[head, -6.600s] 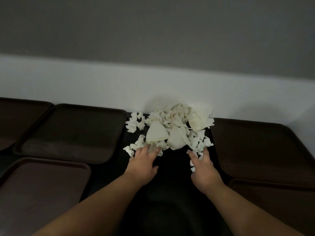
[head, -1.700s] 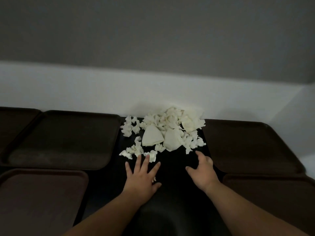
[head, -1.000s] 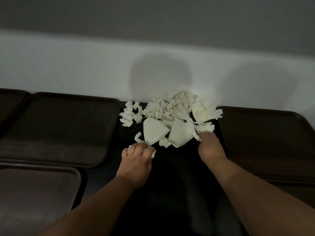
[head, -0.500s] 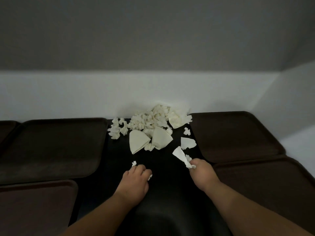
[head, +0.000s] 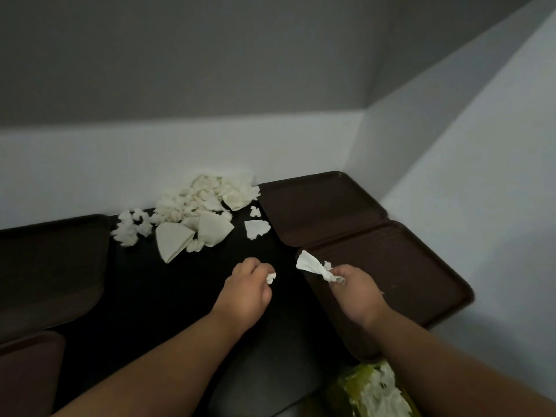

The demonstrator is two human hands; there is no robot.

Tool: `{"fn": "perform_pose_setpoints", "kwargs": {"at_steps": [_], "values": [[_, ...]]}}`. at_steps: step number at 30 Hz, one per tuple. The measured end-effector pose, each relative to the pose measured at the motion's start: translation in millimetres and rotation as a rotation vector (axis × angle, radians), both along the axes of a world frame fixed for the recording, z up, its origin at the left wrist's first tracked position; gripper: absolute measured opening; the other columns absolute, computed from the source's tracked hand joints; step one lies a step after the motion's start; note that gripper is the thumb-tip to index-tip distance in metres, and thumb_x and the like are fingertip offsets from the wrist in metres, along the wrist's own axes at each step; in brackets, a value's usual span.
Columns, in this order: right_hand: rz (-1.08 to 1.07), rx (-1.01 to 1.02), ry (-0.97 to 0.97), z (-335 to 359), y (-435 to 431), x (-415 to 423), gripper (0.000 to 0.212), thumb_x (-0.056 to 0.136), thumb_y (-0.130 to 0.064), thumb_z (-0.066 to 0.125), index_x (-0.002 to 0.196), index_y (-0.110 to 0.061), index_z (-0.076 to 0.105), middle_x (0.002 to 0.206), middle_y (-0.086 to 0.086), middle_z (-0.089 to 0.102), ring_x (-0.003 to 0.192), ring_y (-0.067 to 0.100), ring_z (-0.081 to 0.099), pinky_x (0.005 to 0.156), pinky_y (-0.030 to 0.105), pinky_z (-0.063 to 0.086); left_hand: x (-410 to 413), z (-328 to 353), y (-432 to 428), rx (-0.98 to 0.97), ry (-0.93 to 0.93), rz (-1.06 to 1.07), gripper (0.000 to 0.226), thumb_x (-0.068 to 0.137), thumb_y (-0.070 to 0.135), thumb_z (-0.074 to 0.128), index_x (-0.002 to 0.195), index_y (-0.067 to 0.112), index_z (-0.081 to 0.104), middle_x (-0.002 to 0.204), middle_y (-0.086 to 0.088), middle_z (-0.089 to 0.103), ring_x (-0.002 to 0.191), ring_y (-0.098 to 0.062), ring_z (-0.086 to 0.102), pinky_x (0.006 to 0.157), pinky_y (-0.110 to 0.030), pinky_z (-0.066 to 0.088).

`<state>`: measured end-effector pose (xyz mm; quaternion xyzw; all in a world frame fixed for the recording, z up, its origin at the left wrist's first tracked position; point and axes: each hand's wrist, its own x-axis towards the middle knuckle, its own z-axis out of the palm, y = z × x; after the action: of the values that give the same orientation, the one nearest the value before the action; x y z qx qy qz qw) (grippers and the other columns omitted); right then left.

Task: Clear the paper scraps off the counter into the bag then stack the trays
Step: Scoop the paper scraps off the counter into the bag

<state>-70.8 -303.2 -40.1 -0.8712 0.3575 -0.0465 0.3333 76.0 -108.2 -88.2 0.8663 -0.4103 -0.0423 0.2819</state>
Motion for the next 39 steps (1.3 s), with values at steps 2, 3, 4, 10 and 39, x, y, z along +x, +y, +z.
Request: {"fn": "perform_pose_setpoints", "kwargs": {"at_steps": [2, 3, 4, 10, 39], "values": [[-0.056, -0.041, -0.005, 2.7, -20.1, -29.8, 0.019, 0.096, -0.018, 0.057, 0.110, -0.024, 0.068, 0.098, -0.002, 0.067, 0.070, 0.001, 0.056, 0.051, 0.006, 0.038, -21.0, 4.3, -22.1, -0.041, 0.007, -0.038, 0.033, 0.095, 0.023, 0.053, 0.127, 0.029, 0.056, 0.120, 0.010, 0.044, 0.109, -0.009, 0.046, 0.091, -0.032, 0.049], [-0.096, -0.052, -0.014, 3.3, -31.1, -45.4, 0.019, 0.095, -0.019, 0.057, 0.111, -0.023, 0.068, 0.102, -0.001, 0.066, 0.071, -0.001, 0.055, 0.052, 0.007, 0.037, -30.9, 7.2, -33.8, -0.057, -0.002, -0.064, 0.033, 0.094, 0.022, 0.054, 0.127, 0.029, 0.057, 0.119, 0.010, 0.045, 0.109, -0.010, 0.047, 0.090, -0.033, 0.050], [-0.139, -0.060, -0.027, 3.8, -42.2, -60.9, 0.018, 0.095, -0.020, 0.058, 0.109, -0.023, 0.069, 0.101, -0.001, 0.067, 0.070, -0.002, 0.054, 0.053, 0.007, 0.036, -39.8, 10.3, -46.5, -0.071, -0.015, -0.088, 0.033, 0.094, 0.022, 0.054, 0.127, 0.028, 0.057, 0.119, 0.009, 0.046, 0.109, -0.011, 0.047, 0.089, -0.034, 0.050], [-0.386, -0.047, -0.132, 1.7, -109.7, -161.9, 0.016, 0.092, -0.014, 0.060, 0.103, -0.020, 0.070, 0.083, -0.003, 0.065, 0.070, 0.013, 0.058, 0.064, 0.025, 0.041, -113.2, 30.8, -137.4, -0.185, 0.018, -0.138, 0.031, 0.093, 0.018, 0.057, 0.123, 0.026, 0.062, 0.118, 0.009, 0.048, 0.112, -0.012, 0.047, 0.092, -0.036, 0.050], [-0.570, 0.593, 0.081, -137.6, -212.7, -361.2, 0.041, 0.086, -0.018, 0.071, 0.126, -0.019, 0.062, 0.105, -0.001, 0.059, 0.094, 0.016, 0.062, 0.077, 0.030, 0.053, -333.6, -103.1, -335.6, 0.217, 0.769, -0.044, 0.038, 0.096, 0.040, 0.057, 0.130, 0.023, 0.058, 0.133, -0.005, 0.050, 0.103, -0.017, 0.056, 0.087, -0.026, 0.044]]}}
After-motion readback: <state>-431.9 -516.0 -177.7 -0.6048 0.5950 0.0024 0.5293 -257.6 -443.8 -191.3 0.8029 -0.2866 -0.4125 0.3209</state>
